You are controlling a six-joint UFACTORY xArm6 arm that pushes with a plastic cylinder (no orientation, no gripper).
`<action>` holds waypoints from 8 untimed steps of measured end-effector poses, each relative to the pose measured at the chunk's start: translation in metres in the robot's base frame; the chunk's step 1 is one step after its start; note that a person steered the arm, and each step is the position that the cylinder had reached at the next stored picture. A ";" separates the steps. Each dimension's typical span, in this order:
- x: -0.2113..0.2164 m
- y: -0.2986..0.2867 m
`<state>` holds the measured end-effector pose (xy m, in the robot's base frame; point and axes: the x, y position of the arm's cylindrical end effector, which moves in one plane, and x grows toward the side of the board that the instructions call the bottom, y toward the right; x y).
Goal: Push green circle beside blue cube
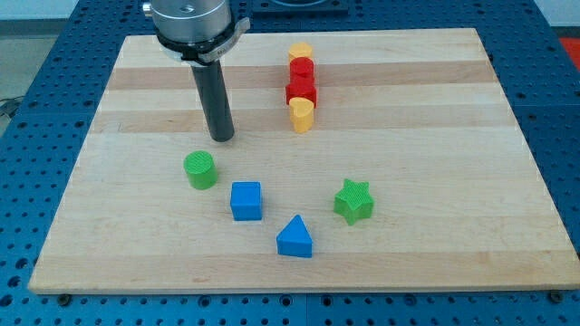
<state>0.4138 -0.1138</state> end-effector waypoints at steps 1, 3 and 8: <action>0.010 -0.018; 0.018 -0.020; 0.053 -0.016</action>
<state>0.4666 -0.1294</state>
